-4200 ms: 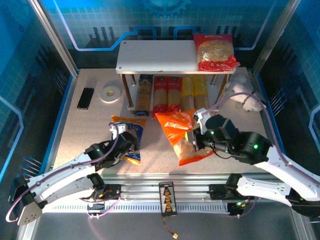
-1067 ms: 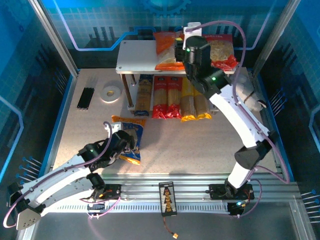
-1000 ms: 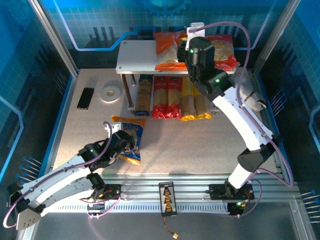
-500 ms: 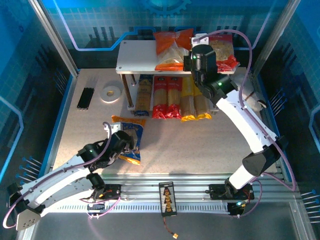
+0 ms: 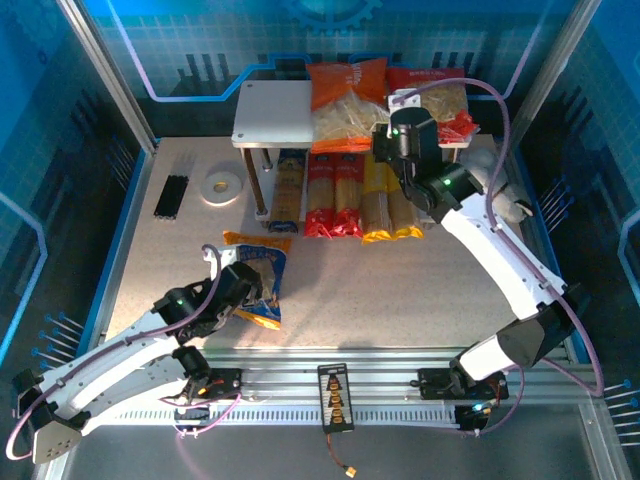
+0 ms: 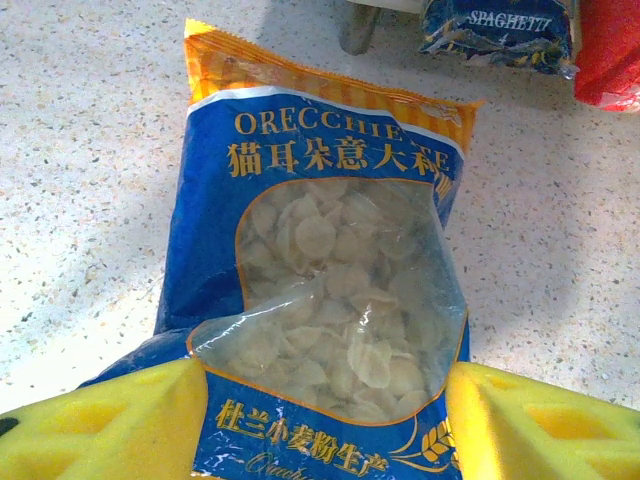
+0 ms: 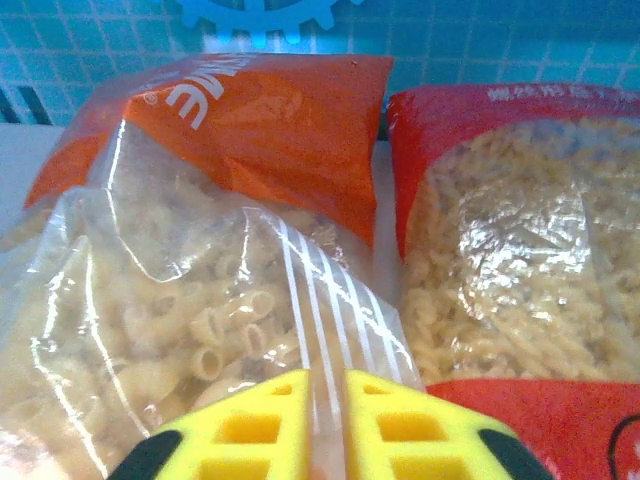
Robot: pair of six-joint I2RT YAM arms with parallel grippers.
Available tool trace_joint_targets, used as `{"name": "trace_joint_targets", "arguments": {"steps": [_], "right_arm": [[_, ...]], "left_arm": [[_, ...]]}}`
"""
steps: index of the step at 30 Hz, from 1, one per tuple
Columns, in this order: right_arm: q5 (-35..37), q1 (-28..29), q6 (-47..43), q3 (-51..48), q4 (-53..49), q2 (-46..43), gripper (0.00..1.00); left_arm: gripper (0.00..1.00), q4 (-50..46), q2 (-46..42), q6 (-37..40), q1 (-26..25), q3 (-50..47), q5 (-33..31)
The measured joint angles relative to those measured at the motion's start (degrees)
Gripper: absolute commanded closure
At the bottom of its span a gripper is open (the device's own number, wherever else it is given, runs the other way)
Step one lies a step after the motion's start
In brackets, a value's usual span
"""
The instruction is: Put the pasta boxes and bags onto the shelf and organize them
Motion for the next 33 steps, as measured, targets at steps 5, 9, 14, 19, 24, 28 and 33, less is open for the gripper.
{"name": "trace_joint_targets", "arguments": {"steps": [5, 9, 14, 19, 24, 28, 33], "right_arm": [[-5.70, -0.15, 0.24, -0.66, -0.13, -3.76, 0.58], [-10.03, 0.13, 0.24, -1.18, -0.11, -10.82, 0.58], [-13.84, 4.15, 0.68, -5.99, -0.92, -23.69, 0.53], [-14.67, 12.76, 3.98, -21.07, -1.99, -33.57, 0.46], [-14.23, 20.46, 9.14, -37.20, -6.67, -33.27, 0.46], [-14.23, 22.69, 13.07, -43.98, -10.12, -33.99, 0.44], [-14.19, 22.80, 15.96, -45.68, -10.45, -38.05, 0.43]], "left_arm": [[0.33, -0.83, 1.07, -1.40, 0.09, 0.00, -0.55], [0.34, -0.76, 1.53, -2.32, 0.09, -0.02, -0.52], [0.35, -0.81, 3.26, -3.54, 0.09, -0.13, -0.48], [0.34, -0.81, 7.41, -5.01, 0.09, -0.24, 0.68], [0.32, -1.05, 10.12, -5.62, 0.09, -0.44, 1.14], [0.22, -2.47, 14.29, -4.70, 0.96, 1.60, 1.11], [0.09, -1.44, 21.44, -2.12, 4.48, 6.01, 1.92]]}}
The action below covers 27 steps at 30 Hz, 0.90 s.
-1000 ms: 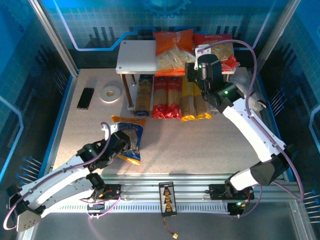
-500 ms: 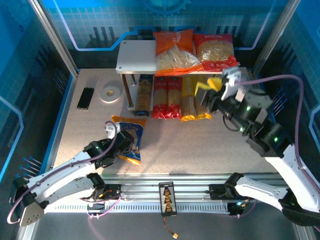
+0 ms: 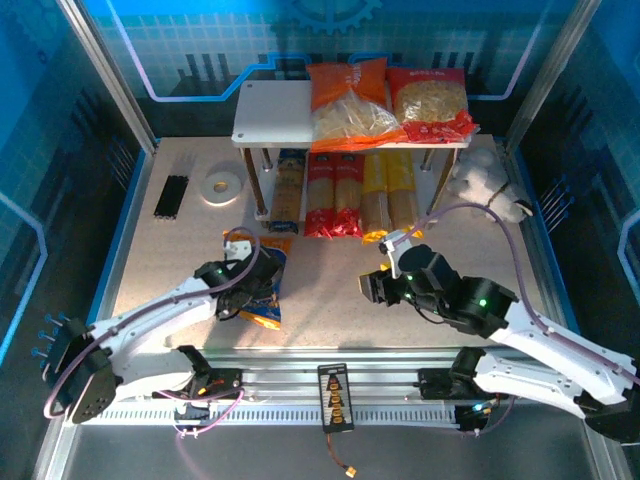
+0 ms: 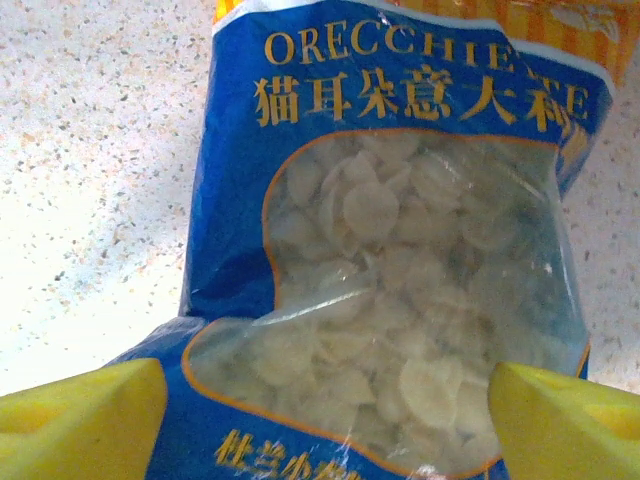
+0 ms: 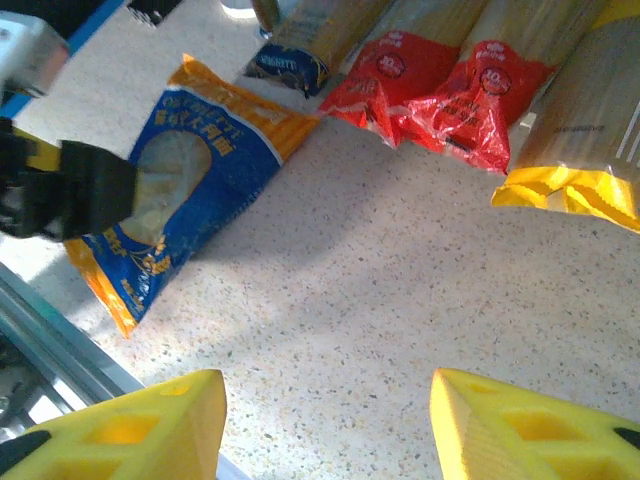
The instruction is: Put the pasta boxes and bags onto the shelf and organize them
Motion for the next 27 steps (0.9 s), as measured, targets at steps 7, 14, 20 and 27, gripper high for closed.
{"name": "trace_joint_targets", "arguments": {"steps": [7, 14, 20, 27], "right_arm": [[1.81, 0.00, 0.79, -0.66, 0.09, -4.26, 0.43], [4.02, 0.00, 0.83, -1.97, 0.02, -6.82, 0.43], [4.79, 0.00, 0.83, -2.16, 0.11, -7.02, 0.43], [5.60, 0.00, 0.81, -2.93, 0.48, -6.95, 0.42]], "left_arm": [[0.06, 5.60, 3.37, 2.43, 5.57, -0.15, 6.29], [0.04, 9.01, 8.66, 4.85, 8.20, 0.15, 9.86], [0.05, 9.07, 15.13, 7.19, 8.57, 2.47, 10.29], [0.10, 9.75, 17.18, 7.39, 8.79, 2.73, 11.63]]}}
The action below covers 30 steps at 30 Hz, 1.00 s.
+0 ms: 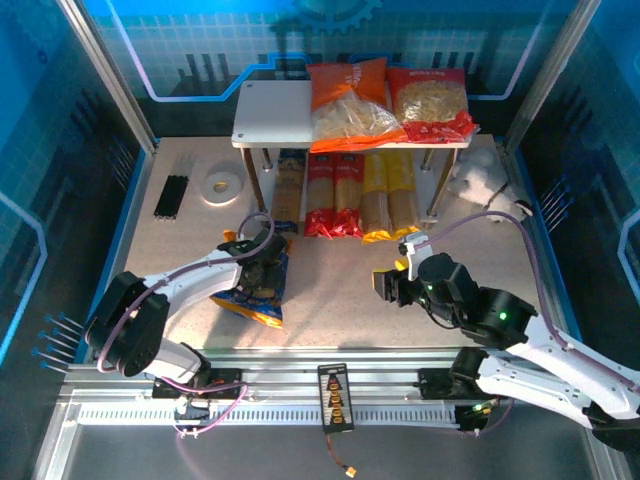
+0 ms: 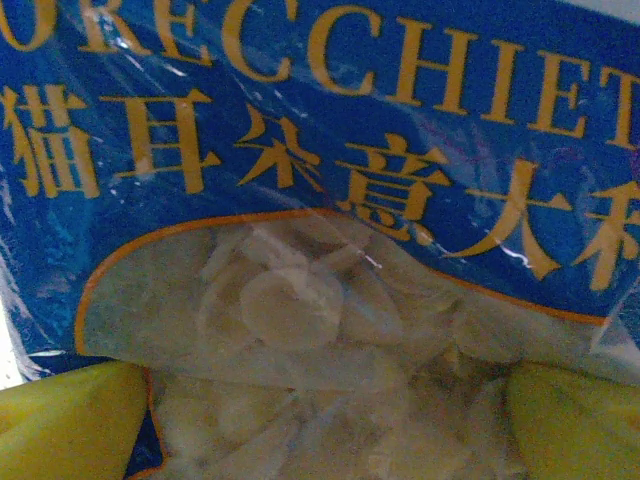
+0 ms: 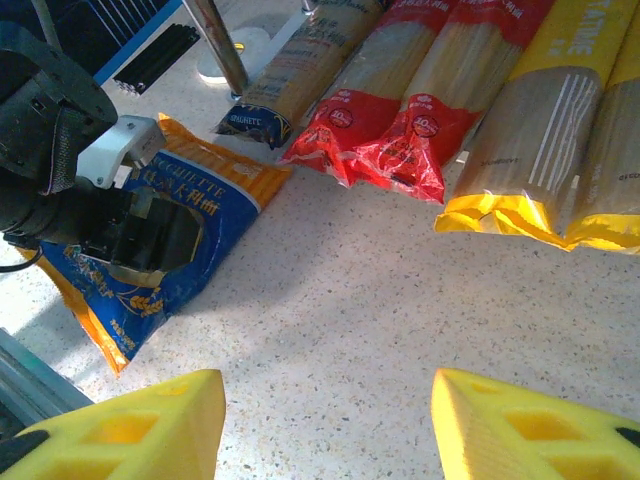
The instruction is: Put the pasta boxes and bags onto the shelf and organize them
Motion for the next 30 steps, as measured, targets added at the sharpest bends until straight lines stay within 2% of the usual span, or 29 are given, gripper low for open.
{"name": "trace_joint_targets", "arguments": {"steps": [2, 6, 14, 26, 30], "right_arm": [[-0.02, 0.00, 0.00, 0.00, 0.28, 0.28, 0.42], [-0.04, 0.00, 0.00, 0.00, 1.31, 1.36, 0.42], [-0.26, 0.00, 0.02, 0.00, 2.12, 2.71, 0.42], [-0.24, 0.00, 0.07, 0.00, 2.10, 1.97, 0.42], [-0.24, 0.00, 0.22, 0.00, 2.08, 1.84, 0.42]], "left_arm": [[0.15, 0.66, -0.11, 0.00, 0.00, -0.48, 0.15], [0.32, 2.16, -0.94, 0.39, 0.04, -1.66, 0.57], [0.48, 2.86, -1.18, 1.29, 0.59, -1.95, 1.22], [0.85, 2.99, -2.95, 2.38, 0.74, -2.49, 2.05], [0.91, 2.56, -4.74, 2.43, 0.74, -2.91, 2.51]]}}
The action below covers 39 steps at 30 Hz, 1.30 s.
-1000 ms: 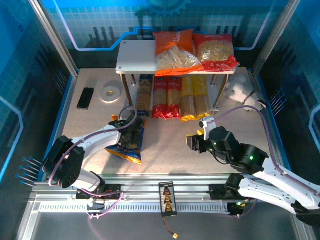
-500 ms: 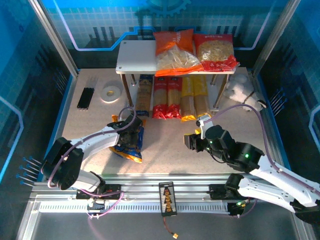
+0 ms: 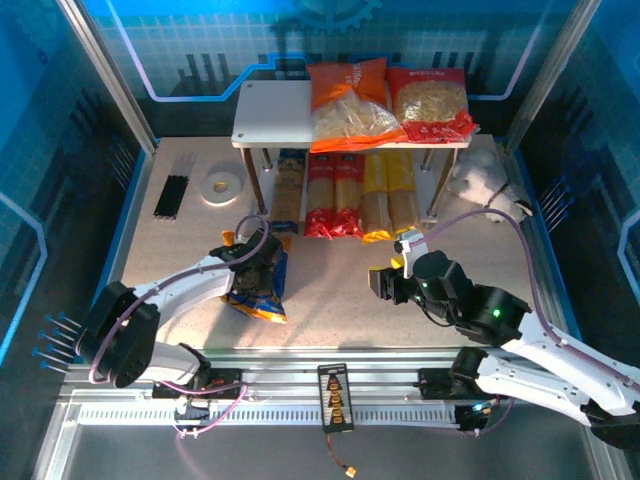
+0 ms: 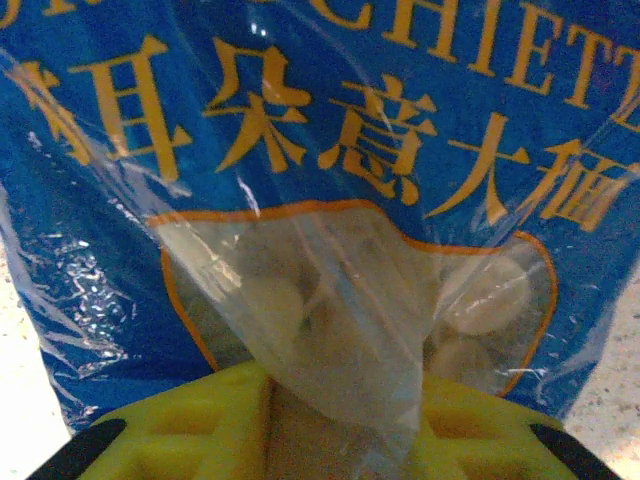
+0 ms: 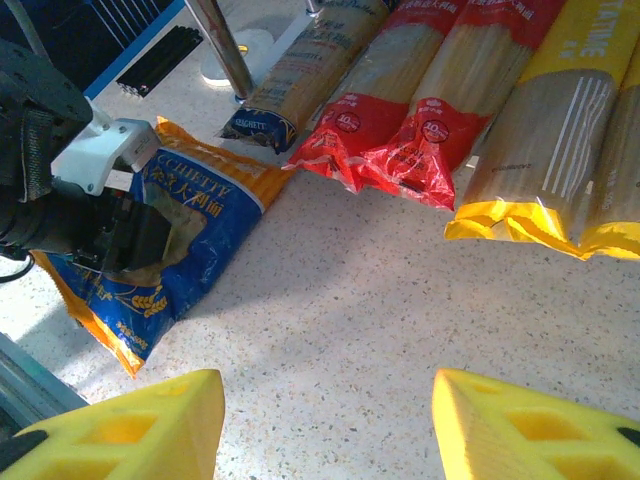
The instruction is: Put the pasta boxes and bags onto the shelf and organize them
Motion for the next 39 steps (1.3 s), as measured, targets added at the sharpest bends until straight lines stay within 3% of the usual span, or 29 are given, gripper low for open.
{"name": "trace_joint_targets", "arguments": {"steps": [2, 21, 39], "right_arm": [[0.00, 0.00, 0.02, 0.00, -0.02, -0.13, 0.42], [0.04, 0.00, 1.46, 0.00, -0.83, -0.66, 0.43], [0.26, 0.00, 1.46, 1.05, -1.36, 2.19, 0.43]], "left_arm": [[1.00, -0.66, -1.84, 0.11, 0.00, -0.48, 0.59], [1.00, -11.74, -19.63, 1.77, 0.26, -1.05, 2.08], [1.00, -28.41, -30.69, 7.10, 0.26, 21.20, -0.37]]}}
